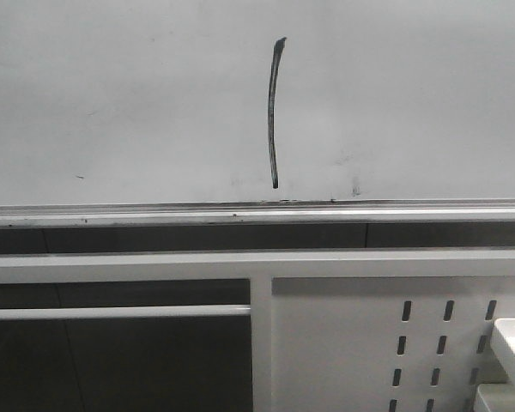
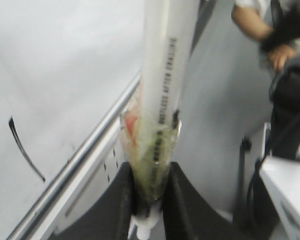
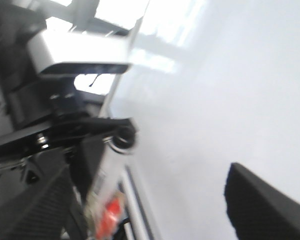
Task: Write number 1 on whiteboard
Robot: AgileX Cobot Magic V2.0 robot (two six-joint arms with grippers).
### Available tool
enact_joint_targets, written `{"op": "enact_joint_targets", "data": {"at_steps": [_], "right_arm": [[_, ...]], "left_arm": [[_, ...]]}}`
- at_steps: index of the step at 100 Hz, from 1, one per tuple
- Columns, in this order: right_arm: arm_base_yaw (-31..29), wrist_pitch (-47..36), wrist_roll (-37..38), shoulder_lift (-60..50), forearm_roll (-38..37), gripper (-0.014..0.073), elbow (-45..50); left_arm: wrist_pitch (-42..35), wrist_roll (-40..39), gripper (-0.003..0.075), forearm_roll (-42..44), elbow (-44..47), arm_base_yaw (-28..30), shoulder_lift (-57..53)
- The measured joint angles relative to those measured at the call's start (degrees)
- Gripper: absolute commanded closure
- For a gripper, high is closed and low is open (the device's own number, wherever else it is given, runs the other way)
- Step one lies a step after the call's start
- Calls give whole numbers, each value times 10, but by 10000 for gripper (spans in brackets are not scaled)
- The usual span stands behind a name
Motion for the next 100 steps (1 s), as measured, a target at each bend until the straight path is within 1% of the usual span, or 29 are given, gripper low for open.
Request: {"op": "enact_joint_targets", "data": {"at_steps": [6, 9, 10, 11, 13, 16, 17, 21, 27, 37, 43, 53, 63, 70, 87, 100], "right_arm": [[-27, 20, 0, -41, 5, 320, 10], [-39, 33, 0, -60, 6, 432, 16], [-42, 37, 0, -64, 6, 455, 19], [-49, 45, 0, -74, 6, 502, 21], [-58, 58, 0, -87, 6, 548, 26], [-71, 76, 0, -104, 6, 661, 35], [-74, 82, 0, -108, 6, 674, 39], [-93, 114, 0, -130, 5, 655, 52], [-120, 160, 6, -157, -1, 650, 76], [-158, 214, 40, -187, -31, 650, 111], [-176, 238, 74, -202, -67, 650, 127], [-200, 288, 135, -220, -140, 650, 142], [-206, 333, 193, -238, -216, 650, 149], [-206, 356, 216, -251, -248, 650, 153], [-206, 374, 233, -280, -270, 650, 154], [-206, 376, 235, -284, -271, 650, 157]], "left_arm": [[-49, -20, 740, 0, 17, 5, 2], [-80, -31, 740, 0, 26, 9, 5], [-86, -37, 740, 0, 31, 11, 6], [-92, -40, 740, 0, 33, 13, 6], [-109, -48, 740, -1, 39, 18, 11], [-133, -56, 740, -5, 47, 25, 18], [-137, -60, 740, -8, 50, 27, 22], [-160, -66, 740, -19, 58, 41, 37], [-184, -72, 740, -41, 65, 66, 63], [-229, -76, 740, -83, 68, 104, 115], [-259, -76, 740, -103, 70, 120, 145], [-306, -75, 741, -136, 70, 128, 182], [-337, -58, 741, -180, 70, 130, 217], [-351, -33, 740, -211, 70, 130, 237], [-384, 25, 740, -285, 70, 130, 277], [-400, 37, 740, -306, 70, 139, 302]]}}
